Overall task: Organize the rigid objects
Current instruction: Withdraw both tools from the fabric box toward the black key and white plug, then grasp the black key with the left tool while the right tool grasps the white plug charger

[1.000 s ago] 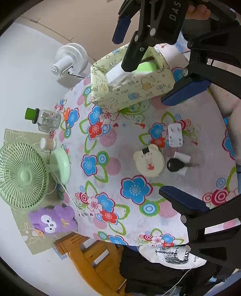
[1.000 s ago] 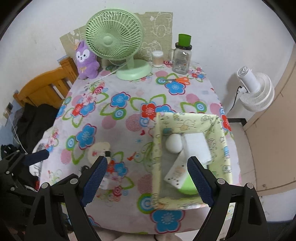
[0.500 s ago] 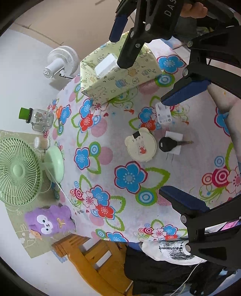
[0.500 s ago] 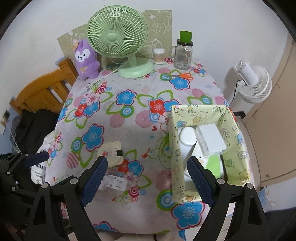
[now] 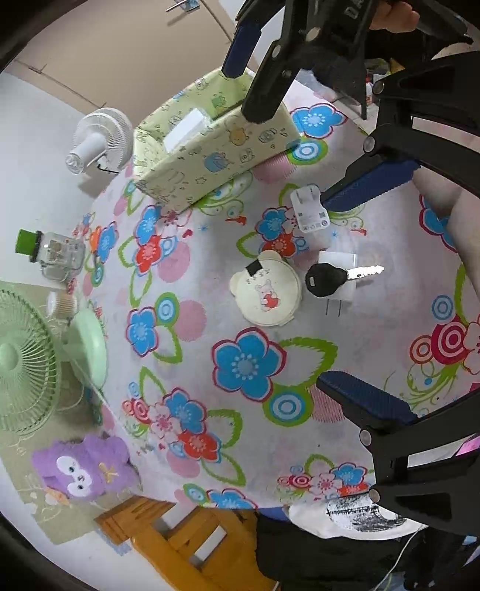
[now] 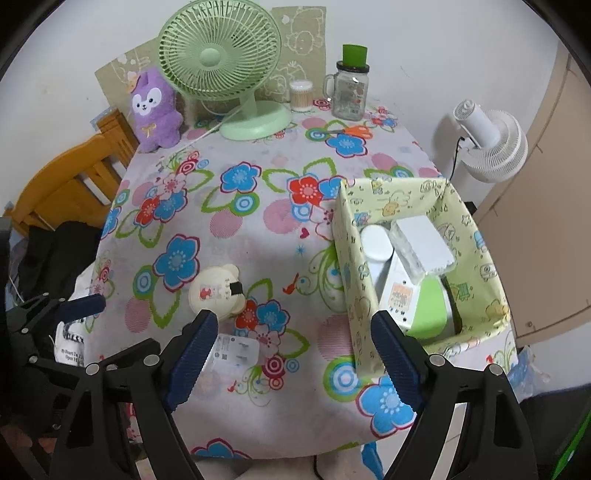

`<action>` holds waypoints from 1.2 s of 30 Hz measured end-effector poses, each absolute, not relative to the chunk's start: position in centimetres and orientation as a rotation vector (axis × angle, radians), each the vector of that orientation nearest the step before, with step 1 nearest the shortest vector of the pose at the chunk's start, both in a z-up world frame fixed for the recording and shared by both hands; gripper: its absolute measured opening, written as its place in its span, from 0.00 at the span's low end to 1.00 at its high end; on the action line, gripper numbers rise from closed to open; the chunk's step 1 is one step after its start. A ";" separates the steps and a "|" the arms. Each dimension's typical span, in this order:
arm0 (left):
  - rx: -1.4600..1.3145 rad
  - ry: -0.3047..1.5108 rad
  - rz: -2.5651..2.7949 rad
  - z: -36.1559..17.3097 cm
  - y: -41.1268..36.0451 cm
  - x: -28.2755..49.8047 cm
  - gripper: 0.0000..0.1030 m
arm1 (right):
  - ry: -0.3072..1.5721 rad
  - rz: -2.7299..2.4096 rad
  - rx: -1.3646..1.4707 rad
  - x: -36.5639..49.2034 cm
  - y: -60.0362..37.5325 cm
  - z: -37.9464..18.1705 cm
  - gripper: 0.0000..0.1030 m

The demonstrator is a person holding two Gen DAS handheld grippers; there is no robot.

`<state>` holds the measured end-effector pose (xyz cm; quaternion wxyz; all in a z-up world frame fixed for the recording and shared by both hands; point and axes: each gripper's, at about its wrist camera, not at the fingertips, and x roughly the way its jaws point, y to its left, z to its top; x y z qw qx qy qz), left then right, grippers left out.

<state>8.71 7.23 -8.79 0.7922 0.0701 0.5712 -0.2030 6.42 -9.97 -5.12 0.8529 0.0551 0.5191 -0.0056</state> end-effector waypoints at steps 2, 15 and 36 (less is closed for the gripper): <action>0.149 1.252 -0.450 -9.8 7.3 8.8 0.87 | 1.109 -0.016 0.111 6.3 -9.6 -5.6 0.84; 0.166 1.330 -0.474 -13.5 7.4 9.8 0.87 | 1.212 -0.037 0.120 6.8 -7.3 -9.3 0.84; 0.217 1.415 -0.532 -17.2 6.0 11.6 0.57 | 1.322 -0.088 0.182 8.1 -7.8 -13.4 0.82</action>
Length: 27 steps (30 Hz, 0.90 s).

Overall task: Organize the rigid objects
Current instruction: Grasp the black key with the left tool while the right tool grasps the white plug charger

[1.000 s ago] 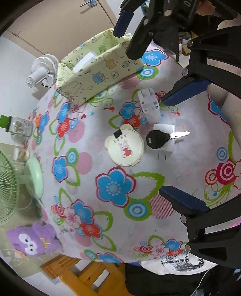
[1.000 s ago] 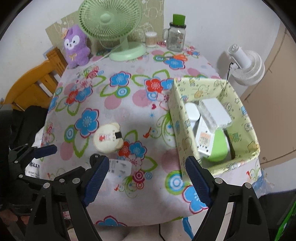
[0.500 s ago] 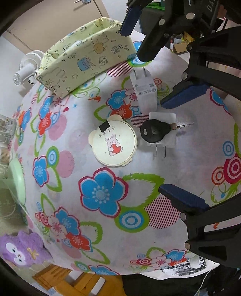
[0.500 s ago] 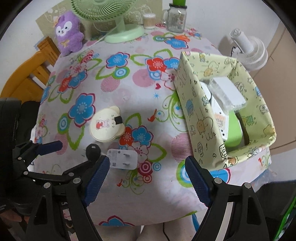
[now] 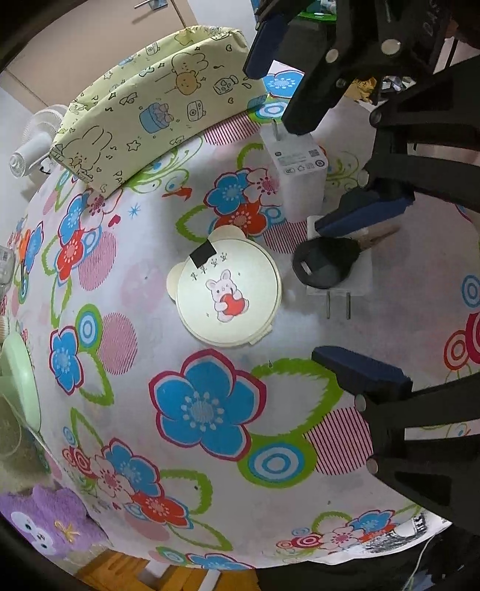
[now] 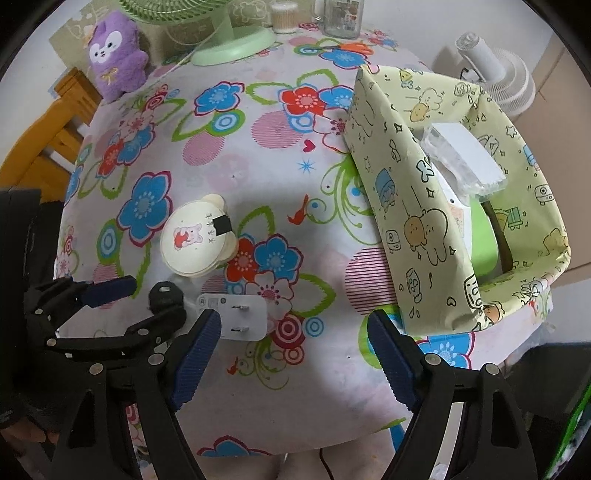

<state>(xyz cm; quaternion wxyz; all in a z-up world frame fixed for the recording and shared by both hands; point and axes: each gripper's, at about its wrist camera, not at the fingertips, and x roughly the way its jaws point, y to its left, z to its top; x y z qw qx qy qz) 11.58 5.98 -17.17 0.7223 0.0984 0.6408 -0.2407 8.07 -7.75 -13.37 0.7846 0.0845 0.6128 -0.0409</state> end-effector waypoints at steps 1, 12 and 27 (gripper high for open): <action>0.215 1.415 -0.538 -17.1 5.9 11.6 0.52 | 1.324 -0.090 0.187 8.1 -7.8 -13.4 0.81; 0.205 1.412 -0.578 -17.0 5.5 11.4 0.30 | 1.344 -0.097 0.196 8.7 -7.8 -14.1 0.81; 0.186 1.413 -0.508 -16.4 9.0 11.3 0.30 | 1.376 -0.011 0.153 9.7 -4.9 -15.0 0.81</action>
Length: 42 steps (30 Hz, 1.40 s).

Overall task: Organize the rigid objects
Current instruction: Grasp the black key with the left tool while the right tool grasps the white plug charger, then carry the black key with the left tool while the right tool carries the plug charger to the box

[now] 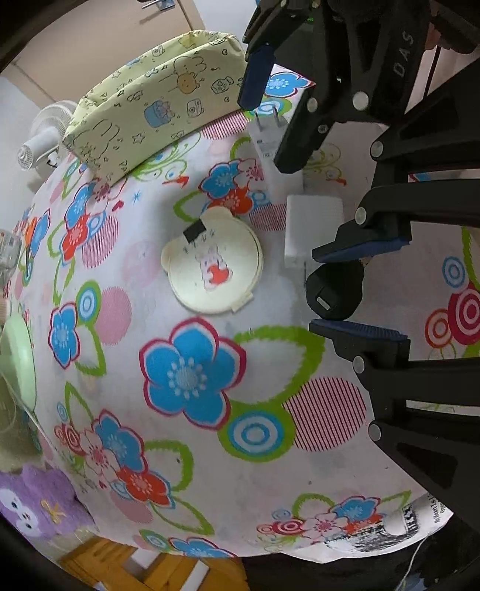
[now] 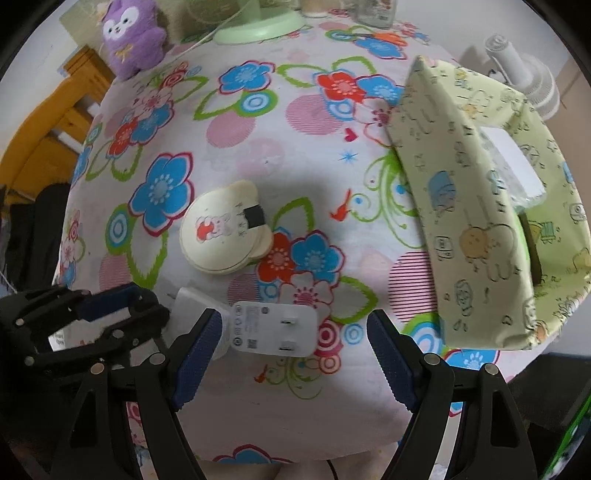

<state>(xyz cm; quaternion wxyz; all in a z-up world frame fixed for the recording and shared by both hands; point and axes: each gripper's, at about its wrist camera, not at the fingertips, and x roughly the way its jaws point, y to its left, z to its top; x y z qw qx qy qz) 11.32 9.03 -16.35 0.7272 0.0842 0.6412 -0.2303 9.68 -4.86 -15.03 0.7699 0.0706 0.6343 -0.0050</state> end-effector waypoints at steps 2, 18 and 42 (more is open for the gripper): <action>0.177 1.412 -0.498 -16.2 9.5 11.2 0.30 | 1.386 0.004 0.144 9.8 -4.4 -15.3 0.77; 0.153 1.411 -0.501 -16.3 9.6 11.3 0.30 | 1.433 -0.025 0.071 10.4 -3.1 -16.8 0.49; 0.163 1.303 -0.504 -11.6 5.7 9.2 0.30 | 1.310 -0.011 0.071 8.2 -6.3 -11.8 0.48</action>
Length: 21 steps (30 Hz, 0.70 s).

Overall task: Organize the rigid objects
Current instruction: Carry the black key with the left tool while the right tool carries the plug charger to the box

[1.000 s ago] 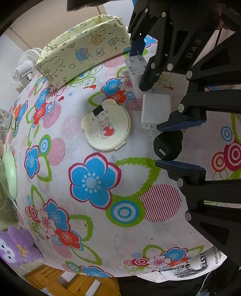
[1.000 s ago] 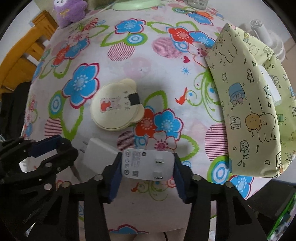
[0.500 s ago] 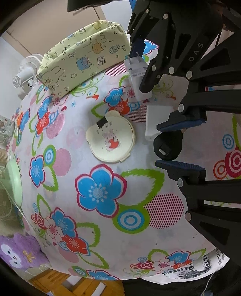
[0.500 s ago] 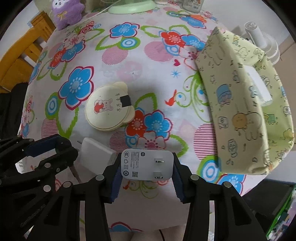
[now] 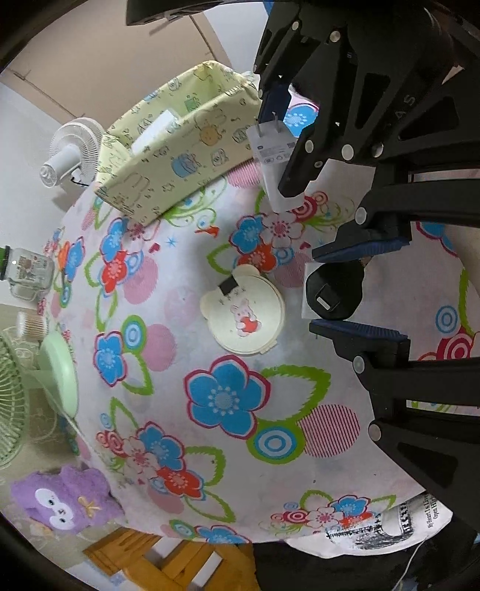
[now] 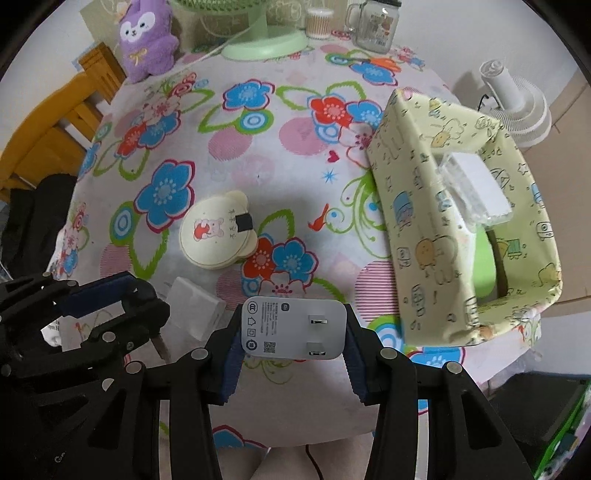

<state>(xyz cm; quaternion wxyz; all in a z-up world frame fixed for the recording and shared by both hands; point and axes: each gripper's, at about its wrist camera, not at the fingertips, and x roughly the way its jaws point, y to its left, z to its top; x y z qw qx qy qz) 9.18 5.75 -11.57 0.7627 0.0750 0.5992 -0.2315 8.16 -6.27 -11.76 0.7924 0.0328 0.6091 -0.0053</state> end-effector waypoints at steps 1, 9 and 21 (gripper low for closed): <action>0.163 1.296 -0.499 -11.2 5.5 9.1 0.30 | 1.302 -0.009 0.070 8.1 -6.4 -11.5 0.48; 0.157 1.240 -0.445 -8.7 3.9 8.6 0.30 | 1.246 0.035 0.052 8.1 -8.3 -9.1 0.48; 0.123 1.167 -0.394 -5.4 0.9 8.8 0.30 | 1.167 0.101 -0.016 9.1 -11.2 -5.4 0.48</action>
